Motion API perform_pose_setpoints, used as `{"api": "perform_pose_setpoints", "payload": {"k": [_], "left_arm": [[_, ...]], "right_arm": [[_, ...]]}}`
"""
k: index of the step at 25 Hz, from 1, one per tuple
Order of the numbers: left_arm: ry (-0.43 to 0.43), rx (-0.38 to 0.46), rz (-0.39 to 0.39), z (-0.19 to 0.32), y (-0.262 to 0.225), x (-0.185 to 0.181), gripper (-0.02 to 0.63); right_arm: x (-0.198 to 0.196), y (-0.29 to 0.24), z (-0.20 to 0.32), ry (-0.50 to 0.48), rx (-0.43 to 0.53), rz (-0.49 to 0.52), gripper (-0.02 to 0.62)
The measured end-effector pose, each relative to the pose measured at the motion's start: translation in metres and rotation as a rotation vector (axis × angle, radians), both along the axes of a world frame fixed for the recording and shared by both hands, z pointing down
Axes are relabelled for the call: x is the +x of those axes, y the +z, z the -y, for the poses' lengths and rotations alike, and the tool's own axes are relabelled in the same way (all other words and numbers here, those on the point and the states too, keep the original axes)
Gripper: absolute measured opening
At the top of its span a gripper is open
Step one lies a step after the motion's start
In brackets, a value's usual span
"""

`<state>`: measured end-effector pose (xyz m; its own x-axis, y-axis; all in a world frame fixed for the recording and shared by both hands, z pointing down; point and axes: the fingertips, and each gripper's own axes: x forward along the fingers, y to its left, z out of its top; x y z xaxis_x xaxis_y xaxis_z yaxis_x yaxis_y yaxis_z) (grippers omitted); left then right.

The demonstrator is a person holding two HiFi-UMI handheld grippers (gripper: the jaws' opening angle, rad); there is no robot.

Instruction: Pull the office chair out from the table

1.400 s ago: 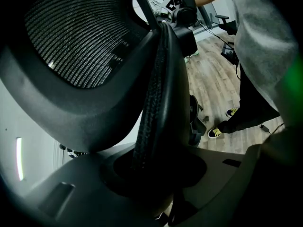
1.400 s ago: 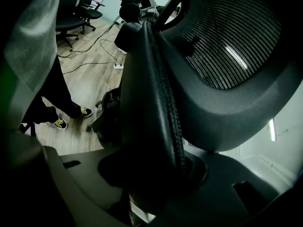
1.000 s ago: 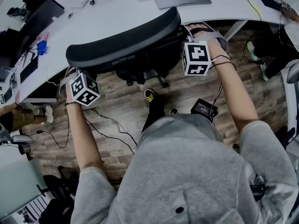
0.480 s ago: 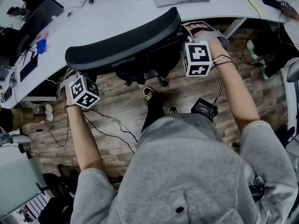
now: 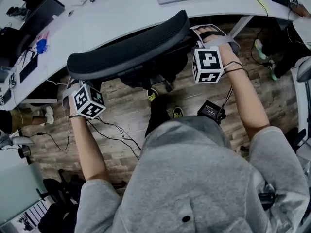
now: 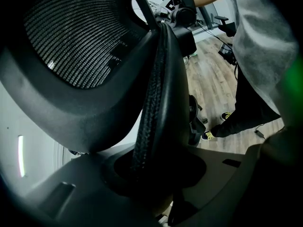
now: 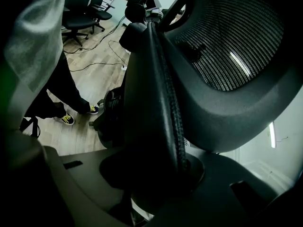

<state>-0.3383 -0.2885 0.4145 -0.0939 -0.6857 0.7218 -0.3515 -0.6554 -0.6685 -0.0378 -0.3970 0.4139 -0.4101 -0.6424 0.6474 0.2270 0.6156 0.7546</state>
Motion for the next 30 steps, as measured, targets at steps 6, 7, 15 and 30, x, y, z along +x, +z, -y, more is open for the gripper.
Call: {"api": "perform_pose_setpoints", "payload": {"k": [6,7,15,30], "left_arm": [[-0.008,0.004,-0.003,-0.017,-0.001,0.014,0.14],[-0.009,0.004,-0.005,-0.02,-0.001,0.016,0.141],[-0.008,0.017,-0.008,-0.043,-0.003,0.034,0.146],[0.022,-0.001,-0.008,-0.08,-0.002,0.058,0.144]], "right_arm": [[0.013,-0.002,-0.014,-0.002,0.002,0.002,0.14],[0.015,-0.002,-0.016,-0.002,0.001,0.002,0.14],[0.032,-0.003,-0.041,0.002,0.003,0.003,0.14],[0.061,-0.002,-0.086,0.03,-0.005,-0.005,0.14]]}}
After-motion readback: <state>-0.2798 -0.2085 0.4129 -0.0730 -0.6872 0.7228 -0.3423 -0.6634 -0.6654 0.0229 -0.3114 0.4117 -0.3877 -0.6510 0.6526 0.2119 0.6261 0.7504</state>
